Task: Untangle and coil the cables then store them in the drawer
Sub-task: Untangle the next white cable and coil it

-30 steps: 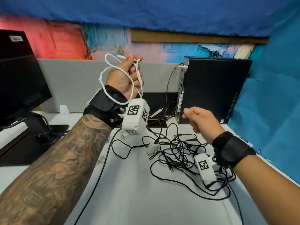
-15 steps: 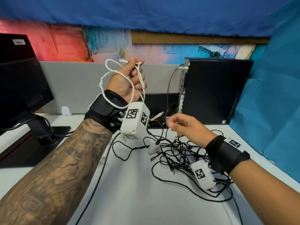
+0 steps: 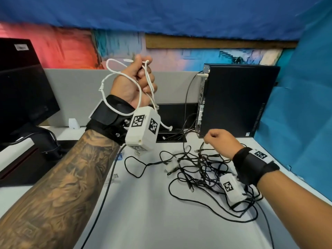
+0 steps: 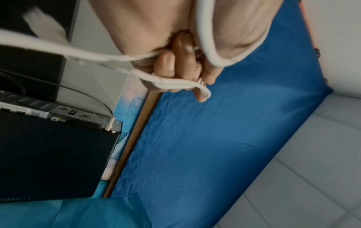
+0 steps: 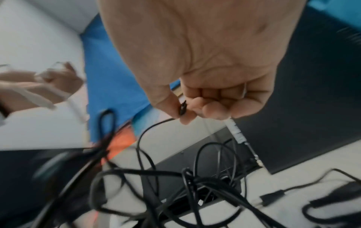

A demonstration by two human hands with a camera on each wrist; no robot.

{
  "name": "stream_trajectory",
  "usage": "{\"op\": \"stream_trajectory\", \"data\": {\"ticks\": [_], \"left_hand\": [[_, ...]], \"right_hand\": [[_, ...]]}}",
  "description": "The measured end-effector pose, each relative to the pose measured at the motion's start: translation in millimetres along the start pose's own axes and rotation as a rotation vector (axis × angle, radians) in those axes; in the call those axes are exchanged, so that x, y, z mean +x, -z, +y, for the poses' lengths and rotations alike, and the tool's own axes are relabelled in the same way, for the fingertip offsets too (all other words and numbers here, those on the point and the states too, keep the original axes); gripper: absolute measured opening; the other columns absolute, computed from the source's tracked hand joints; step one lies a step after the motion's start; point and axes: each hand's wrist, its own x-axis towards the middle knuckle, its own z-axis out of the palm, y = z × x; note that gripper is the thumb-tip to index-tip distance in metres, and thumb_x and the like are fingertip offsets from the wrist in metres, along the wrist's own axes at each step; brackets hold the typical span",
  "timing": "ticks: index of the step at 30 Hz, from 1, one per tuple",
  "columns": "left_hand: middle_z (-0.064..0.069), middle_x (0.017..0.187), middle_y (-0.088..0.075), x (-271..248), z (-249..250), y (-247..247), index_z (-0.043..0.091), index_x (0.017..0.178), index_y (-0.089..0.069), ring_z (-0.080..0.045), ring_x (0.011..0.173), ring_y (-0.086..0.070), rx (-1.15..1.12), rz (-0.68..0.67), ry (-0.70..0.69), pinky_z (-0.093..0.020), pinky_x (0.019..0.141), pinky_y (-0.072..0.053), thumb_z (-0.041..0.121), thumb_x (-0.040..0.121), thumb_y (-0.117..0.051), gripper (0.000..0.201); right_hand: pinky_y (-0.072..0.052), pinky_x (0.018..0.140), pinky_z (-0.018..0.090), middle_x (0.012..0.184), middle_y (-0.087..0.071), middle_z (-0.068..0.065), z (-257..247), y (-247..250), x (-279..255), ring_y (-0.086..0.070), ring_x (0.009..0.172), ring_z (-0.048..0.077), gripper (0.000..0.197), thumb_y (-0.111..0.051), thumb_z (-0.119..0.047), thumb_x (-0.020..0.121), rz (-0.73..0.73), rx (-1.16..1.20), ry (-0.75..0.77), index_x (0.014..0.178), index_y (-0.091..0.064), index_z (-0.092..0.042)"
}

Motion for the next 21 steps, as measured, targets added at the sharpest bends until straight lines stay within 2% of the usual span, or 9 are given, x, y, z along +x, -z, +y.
{"op": "stream_trajectory", "data": {"ticks": [2,4,7,10,13,16,18,20,21], "left_hand": [[0.009,0.051,-0.033,1,1,-2,0.012,0.084,-0.053,-0.002,0.034,-0.025,-0.003,-0.013,0.004,-0.016,0.036,-0.024,0.029,0.107,-0.034,0.035],[0.008,0.051,-0.034,-1,-5,-6,0.011,0.083,-0.055,-0.003,0.035,-0.026,-0.026,-0.026,0.036,-0.016,0.037,-0.023,0.028,0.107,-0.034,0.036],[0.007,0.055,-0.036,-7,-22,-11,0.009,0.084,-0.060,-0.003,0.036,-0.028,-0.084,-0.088,0.116,-0.016,0.040,-0.023,0.027,0.107,-0.034,0.039],[0.006,0.060,-0.036,-14,-40,-11,0.007,0.092,-0.060,-0.003,0.038,-0.027,-0.127,-0.182,0.208,-0.017,0.043,-0.026,0.027,0.106,-0.033,0.036],[0.006,0.062,-0.036,-23,-52,-6,0.008,0.097,-0.059,-0.003,0.040,-0.028,-0.090,-0.208,0.262,-0.018,0.046,-0.030,0.028,0.104,-0.037,0.031],[0.005,0.065,-0.041,-32,-59,9,0.008,0.100,-0.062,-0.005,0.048,-0.039,-0.014,-0.152,0.303,-0.021,0.055,-0.042,0.026,0.101,-0.043,0.027],[0.001,0.073,-0.051,-36,-64,27,0.007,0.110,-0.063,-0.010,0.064,-0.054,0.142,-0.077,0.250,-0.028,0.071,-0.049,0.021,0.096,-0.053,0.022],[0.001,0.085,-0.061,-42,-68,49,0.016,0.120,-0.062,-0.013,0.080,-0.062,0.458,-0.020,0.215,-0.033,0.084,-0.051,0.017,0.084,-0.065,0.036],[0.001,0.092,-0.062,-46,-69,59,0.021,0.125,-0.059,-0.013,0.086,-0.063,0.677,-0.044,0.229,-0.034,0.089,-0.052,0.017,0.079,-0.069,0.047]], "right_hand": [[-0.046,0.070,0.027,0.084,-0.066,-0.001,9,5,1,-0.059,0.079,0.015,0.022,-0.064,-0.024,0.093,0.029,-0.036,-0.031,0.087,-0.069,-0.003],[-0.049,0.084,0.030,0.100,-0.065,-0.005,3,6,-1,-0.062,0.092,0.014,0.016,-0.066,-0.032,0.094,0.098,-0.085,0.007,0.094,-0.072,-0.017],[-0.052,0.097,0.034,0.112,-0.068,-0.009,-31,8,-10,-0.064,0.104,0.008,0.020,-0.060,-0.034,0.100,0.108,0.162,0.171,0.116,-0.070,-0.026],[-0.057,0.087,0.030,0.114,-0.074,-0.009,-73,6,-26,-0.069,0.099,0.007,0.023,-0.054,-0.028,0.103,-0.157,0.418,0.274,0.121,-0.069,-0.028],[-0.053,0.076,0.022,0.099,-0.077,-0.002,-95,-1,-36,-0.068,0.086,0.011,0.020,-0.055,-0.019,0.102,-0.338,0.520,0.343,0.108,-0.074,-0.015],[-0.050,0.070,0.023,0.086,-0.075,-0.001,-93,-7,-38,-0.063,0.075,0.007,0.015,-0.061,-0.019,0.100,-0.303,0.411,0.392,0.094,-0.074,-0.017],[-0.048,0.067,0.022,0.079,-0.073,-0.004,-83,-8,-37,-0.061,0.068,0.003,0.015,-0.065,-0.022,0.099,-0.206,0.320,0.374,0.086,-0.074,-0.019],[-0.047,0.068,0.025,0.078,-0.070,-0.005,-73,-5,-32,-0.059,0.067,0.003,0.019,-0.068,-0.027,0.096,-0.039,0.226,0.321,0.080,-0.073,-0.019],[-0.047,0.069,0.027,0.081,-0.069,-0.004,-68,-3,-29,-0.058,0.068,0.003,0.021,-0.068,-0.028,0.095,0.031,0.207,0.280,0.078,-0.073,-0.017]]}}
